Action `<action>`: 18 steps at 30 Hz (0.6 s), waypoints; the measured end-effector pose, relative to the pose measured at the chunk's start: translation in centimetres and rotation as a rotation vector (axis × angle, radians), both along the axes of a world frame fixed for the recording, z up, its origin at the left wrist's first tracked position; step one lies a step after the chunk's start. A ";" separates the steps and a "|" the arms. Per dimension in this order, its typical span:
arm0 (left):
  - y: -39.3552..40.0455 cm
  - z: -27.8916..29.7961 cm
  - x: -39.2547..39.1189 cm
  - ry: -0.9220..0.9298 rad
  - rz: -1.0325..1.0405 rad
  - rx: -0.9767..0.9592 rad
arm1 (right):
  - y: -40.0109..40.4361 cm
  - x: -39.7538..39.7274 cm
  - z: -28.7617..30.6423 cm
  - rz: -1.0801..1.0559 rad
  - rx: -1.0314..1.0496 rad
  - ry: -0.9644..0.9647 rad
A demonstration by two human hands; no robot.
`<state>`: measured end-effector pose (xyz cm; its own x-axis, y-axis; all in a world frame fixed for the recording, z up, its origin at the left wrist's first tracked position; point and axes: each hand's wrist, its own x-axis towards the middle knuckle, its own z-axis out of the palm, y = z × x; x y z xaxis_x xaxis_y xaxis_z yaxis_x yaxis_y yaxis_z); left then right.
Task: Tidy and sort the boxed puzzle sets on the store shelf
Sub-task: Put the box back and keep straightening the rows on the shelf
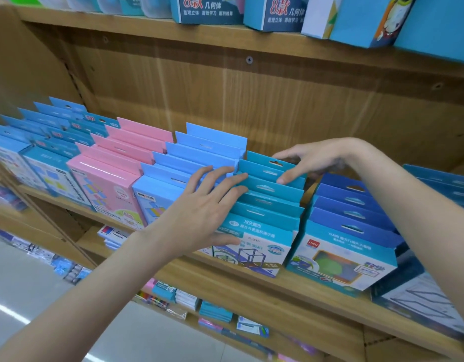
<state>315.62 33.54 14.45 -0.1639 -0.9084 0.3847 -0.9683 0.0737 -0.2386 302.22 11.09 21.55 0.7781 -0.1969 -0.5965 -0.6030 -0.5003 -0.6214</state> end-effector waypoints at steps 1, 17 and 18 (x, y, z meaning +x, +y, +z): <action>0.0 0.0 0.0 0.004 0.002 0.003 | 0.0 -0.1 -0.1 -0.003 -0.006 -0.005; 0.1 0.1 -0.2 -0.007 0.020 0.003 | 1.0 -1.1 0.8 -0.077 -0.161 -0.065; 0.1 0.1 -0.1 -0.004 0.018 0.004 | 1.0 -1.5 1.1 -0.101 -0.166 -0.098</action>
